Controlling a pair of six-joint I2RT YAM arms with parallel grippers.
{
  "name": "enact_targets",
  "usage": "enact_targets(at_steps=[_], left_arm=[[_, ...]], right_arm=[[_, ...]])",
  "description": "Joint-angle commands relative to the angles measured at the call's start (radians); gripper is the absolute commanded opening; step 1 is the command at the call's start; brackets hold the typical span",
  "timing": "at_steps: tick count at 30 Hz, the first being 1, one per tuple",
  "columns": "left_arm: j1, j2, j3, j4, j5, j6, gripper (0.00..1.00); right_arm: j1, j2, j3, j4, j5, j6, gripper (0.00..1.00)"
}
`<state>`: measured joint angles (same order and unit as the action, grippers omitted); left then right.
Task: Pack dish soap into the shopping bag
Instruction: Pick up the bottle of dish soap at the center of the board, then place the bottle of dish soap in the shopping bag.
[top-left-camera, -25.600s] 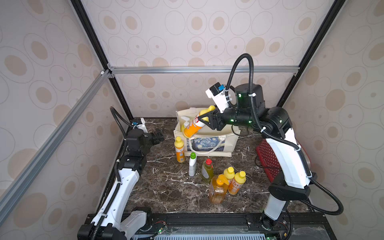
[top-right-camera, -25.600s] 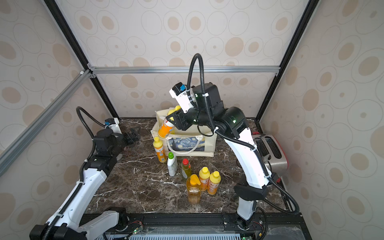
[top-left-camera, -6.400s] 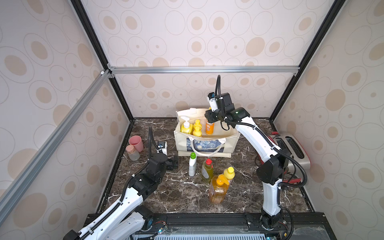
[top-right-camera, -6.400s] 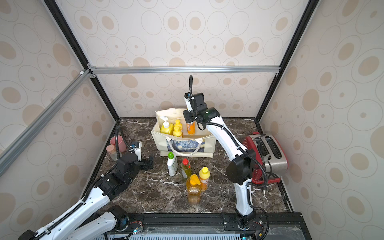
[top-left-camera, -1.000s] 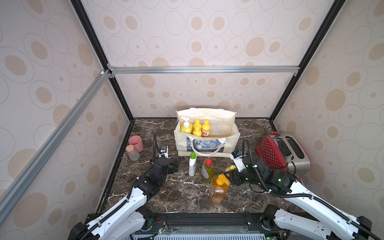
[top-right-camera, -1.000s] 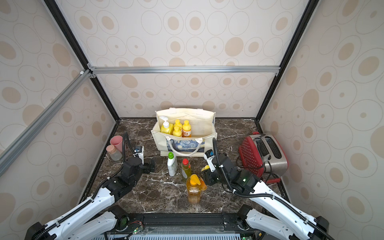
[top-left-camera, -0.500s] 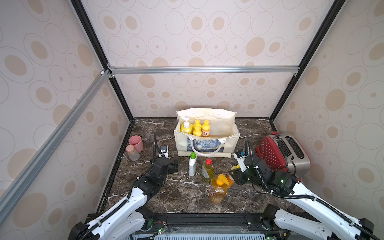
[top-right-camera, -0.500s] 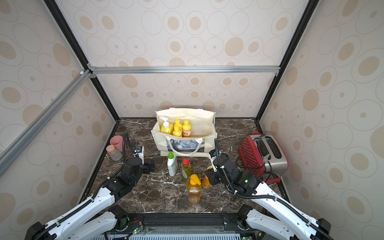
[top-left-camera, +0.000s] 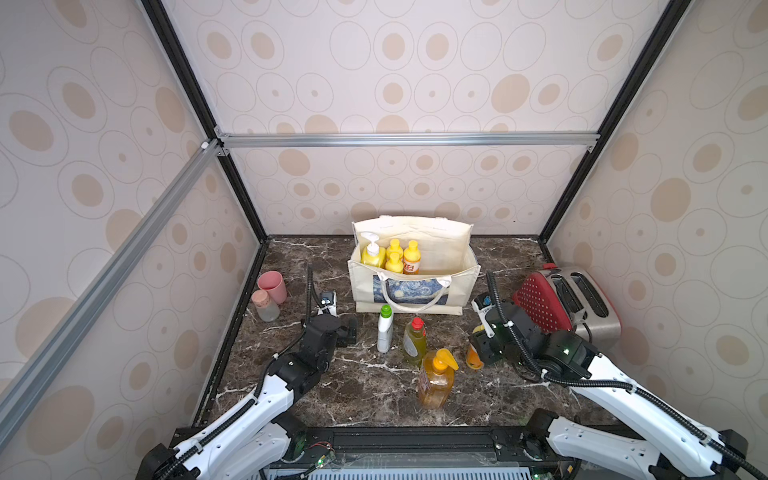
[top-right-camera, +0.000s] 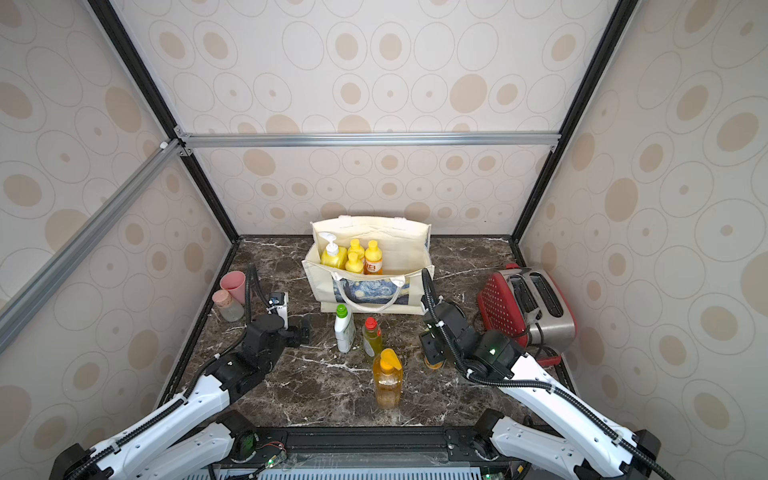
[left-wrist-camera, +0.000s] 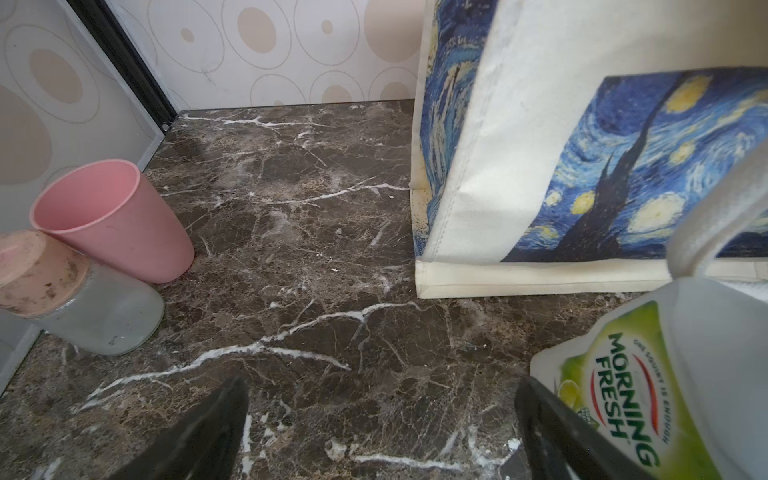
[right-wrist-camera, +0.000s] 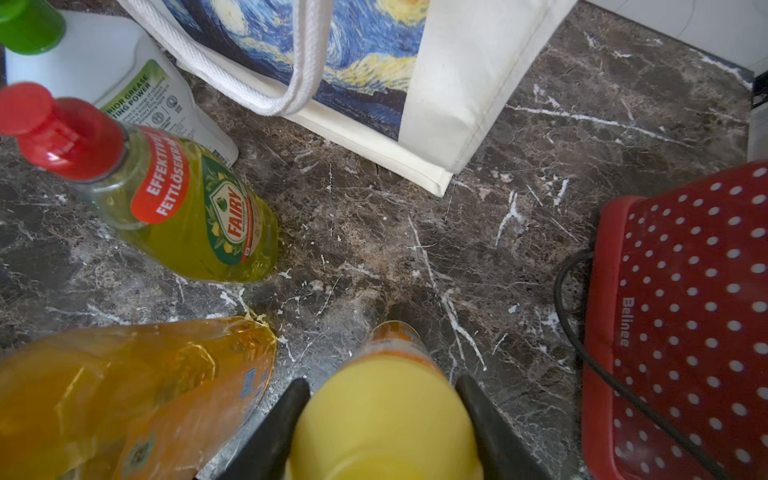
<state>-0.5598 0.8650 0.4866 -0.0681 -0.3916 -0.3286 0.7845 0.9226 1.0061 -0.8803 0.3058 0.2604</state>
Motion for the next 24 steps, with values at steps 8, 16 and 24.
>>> enact_targets(at_steps=[8, 16, 24], left_arm=[[0.007, 0.027, 0.048, -0.014, -0.013, -0.006, 0.99], [0.006, 0.058, 0.065, -0.018, -0.010, -0.005, 0.99], [0.006, 0.078, 0.075, -0.021, -0.007, -0.003, 0.99]], right_arm=[[0.002, 0.079, 0.302, -0.032, 0.034, -0.089, 0.41], [0.002, 0.144, 0.513, -0.069, 0.006, -0.152, 0.41], [0.002, 0.216, 0.720, -0.114, -0.104, -0.204, 0.41]])
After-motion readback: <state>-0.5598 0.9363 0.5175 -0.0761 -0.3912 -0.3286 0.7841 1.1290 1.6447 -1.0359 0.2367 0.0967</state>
